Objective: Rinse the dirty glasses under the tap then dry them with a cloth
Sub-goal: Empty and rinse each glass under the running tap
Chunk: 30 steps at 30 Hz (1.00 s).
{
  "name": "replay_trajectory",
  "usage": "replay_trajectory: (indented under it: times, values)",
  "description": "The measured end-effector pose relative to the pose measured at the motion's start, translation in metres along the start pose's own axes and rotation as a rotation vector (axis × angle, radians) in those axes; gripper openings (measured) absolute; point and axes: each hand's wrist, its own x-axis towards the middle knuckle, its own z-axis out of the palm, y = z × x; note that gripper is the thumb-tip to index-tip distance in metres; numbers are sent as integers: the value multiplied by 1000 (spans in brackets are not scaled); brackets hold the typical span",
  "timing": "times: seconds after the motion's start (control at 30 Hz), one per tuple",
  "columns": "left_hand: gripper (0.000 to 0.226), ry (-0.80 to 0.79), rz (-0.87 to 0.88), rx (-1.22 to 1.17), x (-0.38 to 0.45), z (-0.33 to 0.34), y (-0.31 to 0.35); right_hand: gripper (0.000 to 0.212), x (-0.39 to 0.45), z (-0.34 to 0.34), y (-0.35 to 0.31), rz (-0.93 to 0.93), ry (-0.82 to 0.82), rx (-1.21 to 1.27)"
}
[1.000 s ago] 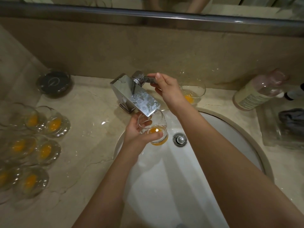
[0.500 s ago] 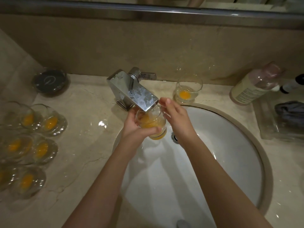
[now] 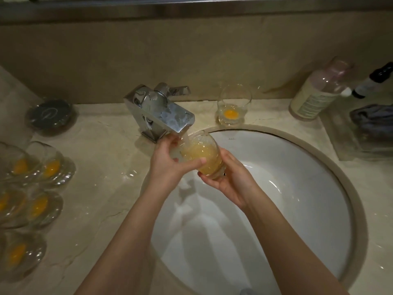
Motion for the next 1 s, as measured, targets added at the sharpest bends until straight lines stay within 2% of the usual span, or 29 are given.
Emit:
replay_trajectory:
  times: [0.1,0.27,0.4,0.53,0.6,0.7,0.8,0.87,0.97,1.0]
  values:
    - [39,-92,137,140,4,-5,2,30,3,-3,-2,-76,18,-114]
    - [9,-317,-29,106,13,-4,17,28,10,5,-12,-164,-26,-266]
    - [26,-349,-221,-116,22,-6,24,32,13,8,-15,-211,-26,-376]
    - [55,-340,-241,-233,25,-4,19,25,20,6,-22,-106,3,-347]
    - [51,-313,-266,-237,26,-2,18,33,22,7,-26,-44,-16,-410]
    - [29,-289,-337,-354,30,-4,19,13,22,6,-22,-96,-40,-468]
    - [37,-310,-348,-388,29,-9,20,24,24,-1,-17,-166,-60,-459]
    - [42,-325,-314,-367,27,-12,20,19,25,1,-21,-110,-83,-404]
    - [29,-318,-309,-371,27,-12,20,30,26,9,-25,-40,-74,-429]
    - [26,-315,-328,-386,27,-13,21,27,27,11,-24,-63,-66,-449]
